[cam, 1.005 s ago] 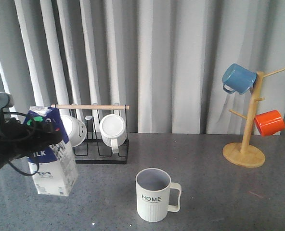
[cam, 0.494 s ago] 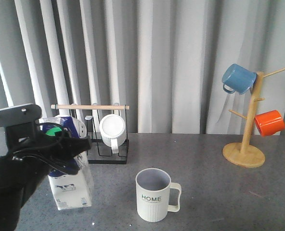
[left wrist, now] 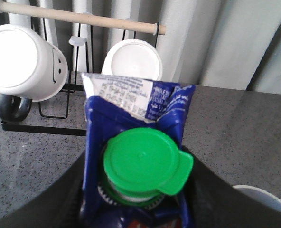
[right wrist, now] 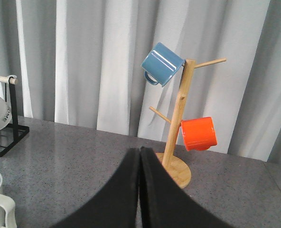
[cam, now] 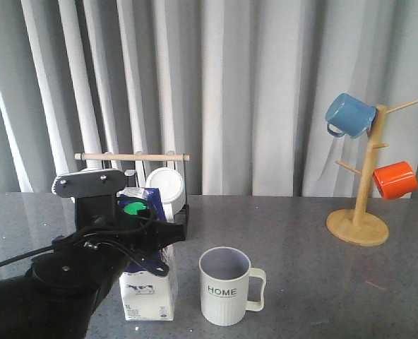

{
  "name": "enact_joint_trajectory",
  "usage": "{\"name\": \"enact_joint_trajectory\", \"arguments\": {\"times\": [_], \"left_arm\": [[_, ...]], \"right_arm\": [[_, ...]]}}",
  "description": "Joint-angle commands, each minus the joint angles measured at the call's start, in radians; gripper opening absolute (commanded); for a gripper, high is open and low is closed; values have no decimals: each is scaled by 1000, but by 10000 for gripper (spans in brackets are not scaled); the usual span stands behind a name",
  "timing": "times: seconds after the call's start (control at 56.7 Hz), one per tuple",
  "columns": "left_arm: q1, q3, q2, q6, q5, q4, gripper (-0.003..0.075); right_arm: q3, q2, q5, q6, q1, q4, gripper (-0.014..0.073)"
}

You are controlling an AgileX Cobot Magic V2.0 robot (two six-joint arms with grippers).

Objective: Place milk next to cup
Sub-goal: 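Lift the milk carton and carry it toward the white mug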

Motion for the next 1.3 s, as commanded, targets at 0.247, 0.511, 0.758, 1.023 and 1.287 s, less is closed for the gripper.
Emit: {"name": "enact_joint_trajectory", "arguments": {"times": [0.247, 0.511, 0.758, 1.023, 1.287], "left_arm": [[-4, -70, 24, -1, 31, 60, 125], [-4, -71, 26, -2, 32, 61, 125], [-3, -71, 29, -4, 28, 61, 125], [-6, -80, 63, -5, 20, 52, 125], [-14, -81, 72, -5, 13, 12, 125]], "right_arm": [[-33, -6, -70, 0, -6, -4, -8], [-33, -6, -70, 0, -6, -4, -8], [-33, -6, -70, 0, -6, -4, -8], [-33, -6, -70, 0, -6, -4, -8], [-33, -6, -70, 0, -6, -4, -8]]}}
